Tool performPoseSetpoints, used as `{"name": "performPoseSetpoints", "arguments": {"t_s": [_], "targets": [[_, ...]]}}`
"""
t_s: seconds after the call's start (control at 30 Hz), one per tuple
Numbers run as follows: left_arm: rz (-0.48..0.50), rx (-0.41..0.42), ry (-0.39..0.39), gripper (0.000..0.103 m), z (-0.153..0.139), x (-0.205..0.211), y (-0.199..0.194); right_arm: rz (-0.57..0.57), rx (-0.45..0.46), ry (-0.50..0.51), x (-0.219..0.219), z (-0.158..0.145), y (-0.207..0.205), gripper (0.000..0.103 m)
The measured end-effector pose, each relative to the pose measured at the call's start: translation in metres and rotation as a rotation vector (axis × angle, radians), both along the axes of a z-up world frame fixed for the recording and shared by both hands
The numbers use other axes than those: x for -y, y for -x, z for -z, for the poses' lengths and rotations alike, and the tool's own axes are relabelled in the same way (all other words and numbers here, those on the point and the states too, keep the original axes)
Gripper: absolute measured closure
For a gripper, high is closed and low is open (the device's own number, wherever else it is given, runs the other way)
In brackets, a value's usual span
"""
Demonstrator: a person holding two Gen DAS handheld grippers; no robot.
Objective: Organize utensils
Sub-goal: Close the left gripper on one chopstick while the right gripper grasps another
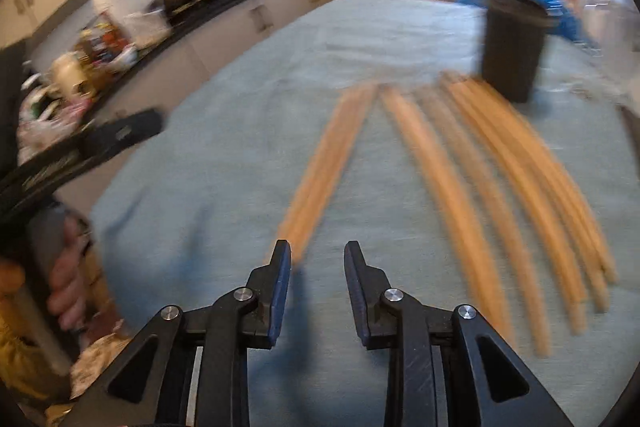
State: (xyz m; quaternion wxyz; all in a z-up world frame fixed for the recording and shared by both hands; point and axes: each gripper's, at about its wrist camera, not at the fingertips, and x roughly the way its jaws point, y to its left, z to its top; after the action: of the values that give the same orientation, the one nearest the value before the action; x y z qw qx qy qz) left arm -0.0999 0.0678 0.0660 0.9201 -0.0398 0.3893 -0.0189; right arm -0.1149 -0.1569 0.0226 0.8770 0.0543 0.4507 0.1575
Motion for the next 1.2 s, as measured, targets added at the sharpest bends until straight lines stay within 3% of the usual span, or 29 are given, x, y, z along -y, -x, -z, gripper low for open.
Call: {"name": "performPoseSetpoints", "arguments": {"t_s": [0.17, 0.27, 0.37, 0.47, 0.6, 0.7, 0.77, 0.8, 0.83, 1.2], "targets": [[0.125, -0.068, 0.053, 0.005, 0.012, 0.03, -0.017, 0.094, 0.014, 0.085, 0.038, -0.008, -0.001, 0.074], [0.186, -0.119, 0.061, 0.02, 0.022, 0.052, -0.033, 0.12, 0.009, 0.092, 0.053, -0.004, -0.007, 0.074], [0.213, -0.162, 0.037, 0.03, 0.035, 0.071, -0.049, 0.132, 0.018, 0.09, 0.062, -0.003, -0.015, 0.074], [0.243, -0.21, 0.018, 0.047, 0.047, 0.088, -0.063, 0.126, 0.022, 0.092, 0.069, -0.002, -0.022, 0.074], [0.255, -0.201, -0.031, 0.057, 0.045, 0.102, -0.068, 0.1, 0.017, 0.117, 0.061, 0.001, -0.035, 0.074], [0.253, -0.201, -0.094, 0.059, 0.046, 0.112, -0.074, 0.083, 0.016, 0.15, 0.054, 0.004, -0.044, 0.074], [0.26, -0.188, -0.138, 0.071, 0.046, 0.118, -0.077, 0.075, 0.011, 0.161, 0.051, 0.006, -0.051, 0.079], [0.262, -0.189, -0.136, 0.09, 0.045, 0.118, -0.078, 0.07, 0.0, 0.167, 0.049, 0.008, -0.055, 0.083], [0.256, -0.199, -0.133, 0.096, 0.044, 0.117, -0.08, 0.07, -0.011, 0.165, 0.048, 0.01, -0.059, 0.09], [0.301, -0.329, 0.012, 0.097, 0.041, 0.056, -0.057, 0.075, -0.14, 0.057, 0.07, 0.008, -0.034, 0.094]]}}
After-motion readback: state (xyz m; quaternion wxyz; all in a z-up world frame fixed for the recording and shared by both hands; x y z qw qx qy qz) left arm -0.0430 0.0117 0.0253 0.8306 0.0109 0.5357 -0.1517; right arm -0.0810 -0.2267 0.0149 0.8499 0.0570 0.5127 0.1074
